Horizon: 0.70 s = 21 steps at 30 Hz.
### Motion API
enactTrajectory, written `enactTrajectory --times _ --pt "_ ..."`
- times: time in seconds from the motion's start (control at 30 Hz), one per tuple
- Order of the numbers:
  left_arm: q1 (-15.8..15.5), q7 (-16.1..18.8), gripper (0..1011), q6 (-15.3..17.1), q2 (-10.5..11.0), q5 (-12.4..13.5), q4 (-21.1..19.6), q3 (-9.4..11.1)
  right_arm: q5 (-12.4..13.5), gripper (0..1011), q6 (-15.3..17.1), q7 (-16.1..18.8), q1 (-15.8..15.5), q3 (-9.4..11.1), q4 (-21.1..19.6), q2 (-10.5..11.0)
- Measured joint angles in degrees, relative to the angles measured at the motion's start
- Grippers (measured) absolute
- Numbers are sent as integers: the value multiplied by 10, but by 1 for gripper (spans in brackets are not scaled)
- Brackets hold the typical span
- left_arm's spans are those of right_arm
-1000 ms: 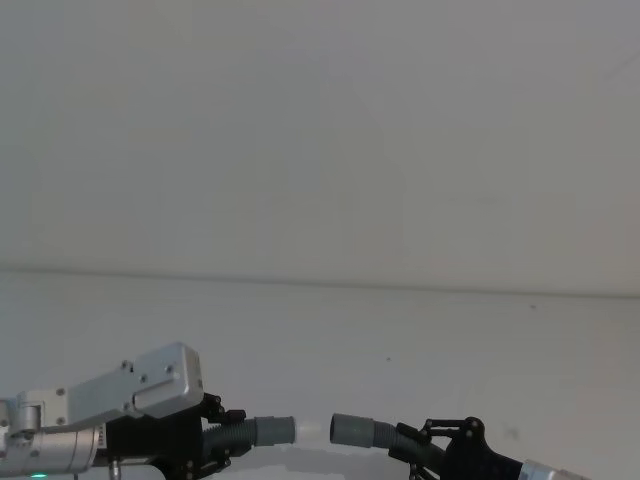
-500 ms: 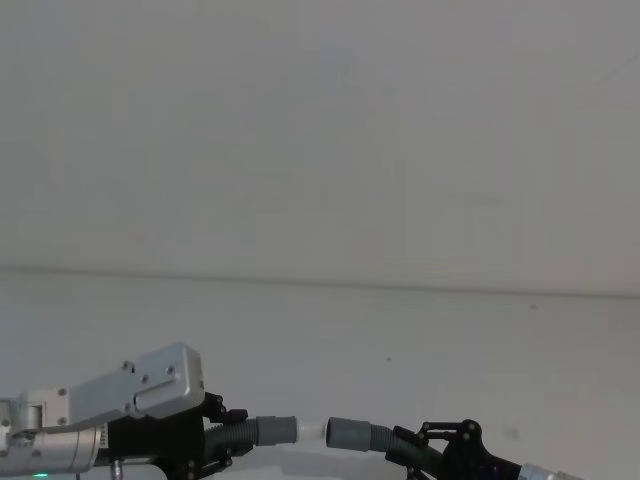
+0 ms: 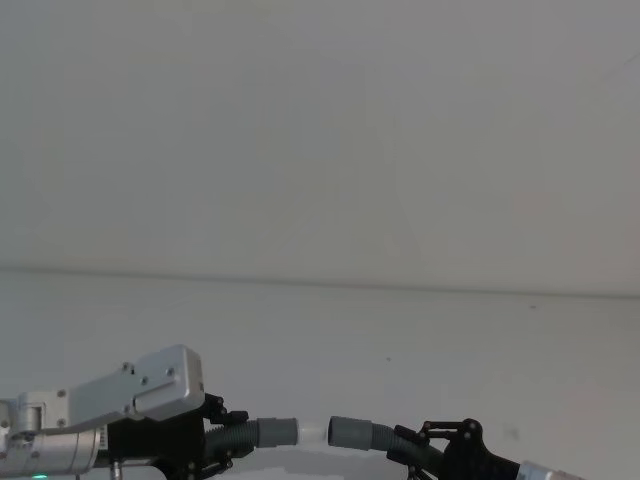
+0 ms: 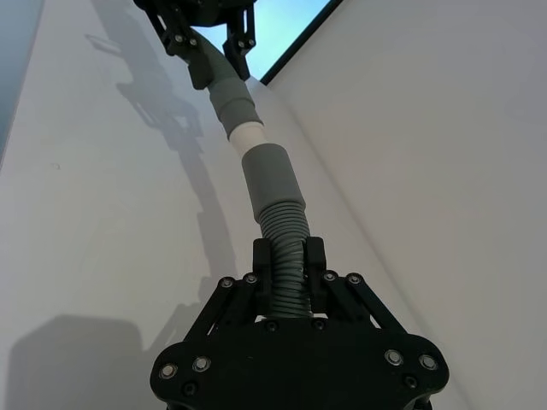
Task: Use both hands to pick up one end of the pipe from the table, align the ends, and insert them.
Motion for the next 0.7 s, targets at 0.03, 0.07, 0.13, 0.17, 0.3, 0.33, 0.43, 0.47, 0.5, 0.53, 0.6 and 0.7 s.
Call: enactTrajectory --times 0.03,0.07,0.13,0.17,0.3,0.33,0.43,0.47,0.5,0.53,0.6,0.7 --pt "0 0 292 0 0 0 0 0 0 214 1 0 0 0 1 0" --pt "0 0 292 0 1 0 -1 0 0 214 1 0 1 0 1 0" --pt "1 0 292 0 1 0 -2 0 -1 214 1 0 1 0 2 0" --pt "1 0 292 1 1 0 -2 -1 -1 213 1 0 2 0 3 1" --pt "1 0 292 1 3 0 -4 -1 -1 213 2 0 2 1 4 2" --pt "1 0 292 2 3 0 -5 -1 -1 213 2 0 3 1 5 2" --pt "1 0 292 2 4 1 -6 -1 -1 213 2 1 3 1 6 3" --pt "1 0 292 3 4 1 -6 -1 -1 214 2 1 4 1 6 3" --pt "1 0 292 3 4 1 -6 -1 -1 213 2 1 4 1 7 3" --pt "1 0 292 3 4 1 -6 -1 -1 213 2 1 4 1 7 3" --pt "0 0 292 3 4 2 -6 -1 -1 214 2 2 4 1 8 3" --pt "-2 -2 292 3 4 2 -6 -1 0 214 2 3 5 0 8 4"
